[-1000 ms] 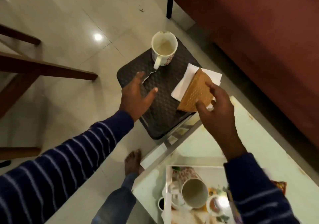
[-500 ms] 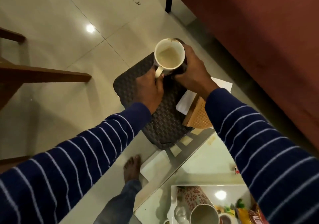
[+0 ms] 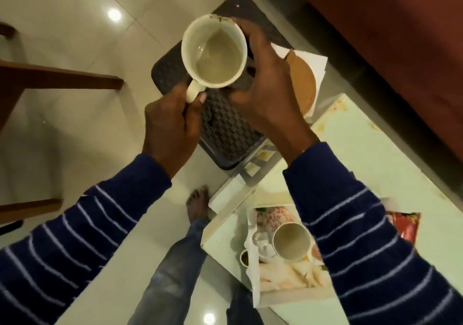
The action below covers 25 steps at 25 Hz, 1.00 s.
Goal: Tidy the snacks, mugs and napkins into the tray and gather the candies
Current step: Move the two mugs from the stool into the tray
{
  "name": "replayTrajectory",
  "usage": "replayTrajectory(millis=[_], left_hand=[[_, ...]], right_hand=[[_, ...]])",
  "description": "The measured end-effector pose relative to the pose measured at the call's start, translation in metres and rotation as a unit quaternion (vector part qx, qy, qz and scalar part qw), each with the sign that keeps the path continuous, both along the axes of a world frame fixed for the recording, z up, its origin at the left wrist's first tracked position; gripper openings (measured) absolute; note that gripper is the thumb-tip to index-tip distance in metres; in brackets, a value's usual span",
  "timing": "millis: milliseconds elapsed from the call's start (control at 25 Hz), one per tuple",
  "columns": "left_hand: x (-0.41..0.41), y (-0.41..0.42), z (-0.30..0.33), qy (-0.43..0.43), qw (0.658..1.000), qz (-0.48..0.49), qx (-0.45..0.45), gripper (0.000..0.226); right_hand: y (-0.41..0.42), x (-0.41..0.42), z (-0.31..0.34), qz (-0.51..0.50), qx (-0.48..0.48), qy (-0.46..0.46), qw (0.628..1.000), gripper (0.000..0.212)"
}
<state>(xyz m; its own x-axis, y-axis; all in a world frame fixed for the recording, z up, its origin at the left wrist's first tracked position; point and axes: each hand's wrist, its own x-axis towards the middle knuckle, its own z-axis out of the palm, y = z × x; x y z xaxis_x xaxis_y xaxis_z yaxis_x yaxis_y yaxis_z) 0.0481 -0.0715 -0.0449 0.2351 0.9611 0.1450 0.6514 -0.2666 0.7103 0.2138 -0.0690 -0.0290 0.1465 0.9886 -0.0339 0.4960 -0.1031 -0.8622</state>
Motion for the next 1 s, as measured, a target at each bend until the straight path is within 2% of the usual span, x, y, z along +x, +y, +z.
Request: replayTrajectory(millis=[120,280,440,560,680,840,920,1000], left_hand=[[-0.012,-0.06,0.029,0.032,0.998,-0.056,-0.019,0.021],[-0.015,-0.16,0.057,0.013,0.984,-0.178,-0.026,0.039],[-0.011,-0.253,0.061,-0.021,0.956,-0.25,-0.155,0.038],[-0.006,-0.301,0.049,-0.004,0.931,-0.299,-0.211,0.042],[-0.007,-0.323,0.028,0.027,0.906,-0.338,-0.252,0.049],[-0.006,-0.329,-0.006,0.065,0.894,-0.368,-0.245,0.047],[-0.007,-0.329,-0.026,0.08,0.903,-0.365,-0.212,0.045],[-0.009,-0.326,-0.041,0.082,0.898,-0.36,-0.24,0.049]], right_hand=[[-0.079,-0.005,0.03,-0.044,-0.026,-0.008,0.999,0.082],[-0.209,0.0,0.068,-0.12,-0.055,-0.049,0.99,0.074],[-0.321,-0.001,0.083,-0.185,-0.088,-0.092,0.975,0.08],[-0.384,-0.003,0.069,-0.218,-0.105,-0.122,0.962,0.075],[-0.423,-0.008,0.045,-0.268,-0.166,-0.004,0.949,0.082],[-0.437,-0.022,0.001,-0.309,-0.19,-0.067,0.929,0.069],[-0.431,-0.026,-0.013,-0.333,-0.186,-0.017,0.924,0.065],[-0.426,-0.026,-0.022,-0.313,-0.202,0.024,0.928,0.064]])
